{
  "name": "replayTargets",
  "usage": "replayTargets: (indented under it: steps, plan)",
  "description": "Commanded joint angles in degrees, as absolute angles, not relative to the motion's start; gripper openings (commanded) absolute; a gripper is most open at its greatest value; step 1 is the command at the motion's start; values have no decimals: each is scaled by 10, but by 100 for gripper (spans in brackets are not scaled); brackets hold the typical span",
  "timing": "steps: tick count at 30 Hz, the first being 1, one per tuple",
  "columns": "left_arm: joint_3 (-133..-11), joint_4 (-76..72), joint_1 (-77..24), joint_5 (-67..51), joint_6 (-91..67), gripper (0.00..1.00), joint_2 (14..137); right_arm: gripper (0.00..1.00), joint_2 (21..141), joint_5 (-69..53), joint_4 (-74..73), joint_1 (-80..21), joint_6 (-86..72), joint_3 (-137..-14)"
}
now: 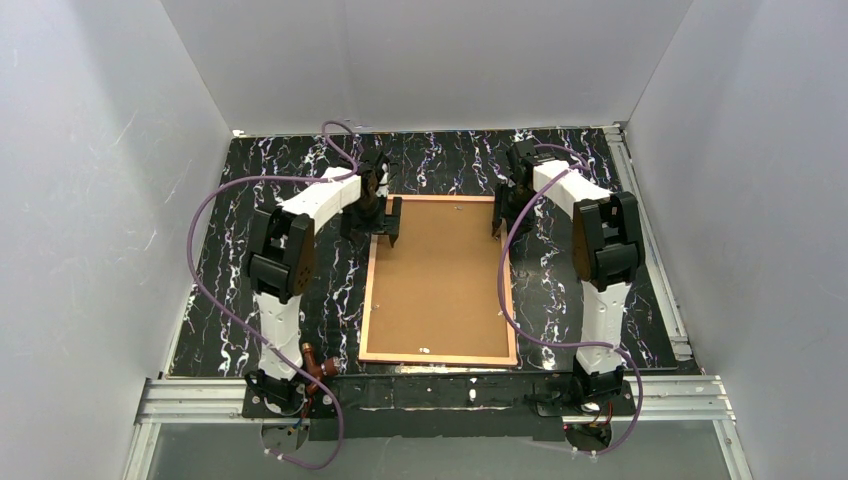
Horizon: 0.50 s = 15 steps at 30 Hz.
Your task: Put the photo into the frame
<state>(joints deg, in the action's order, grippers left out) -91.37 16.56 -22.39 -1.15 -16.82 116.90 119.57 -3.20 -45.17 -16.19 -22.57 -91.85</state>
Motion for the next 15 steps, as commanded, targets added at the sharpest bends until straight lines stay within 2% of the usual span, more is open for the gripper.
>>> replayTargets:
  steps: [1, 9, 12, 15]
  plan:
    - [-961, 237, -218, 10, -141, 88, 1201, 57, 1205, -45, -459, -160, -229, -943]
    - [-1025, 252, -207, 9, -111, 80, 1268, 53, 1208, -52, -459, -160, -221, -945]
    - [-1026, 240, -201, 0, -104, 72, 1274, 53, 1208, -53, -460, -160, -218, -945]
    - [-1031, 235, -196, -23, -104, 72, 1277, 52, 1207, -54, -461, -160, -215, -944]
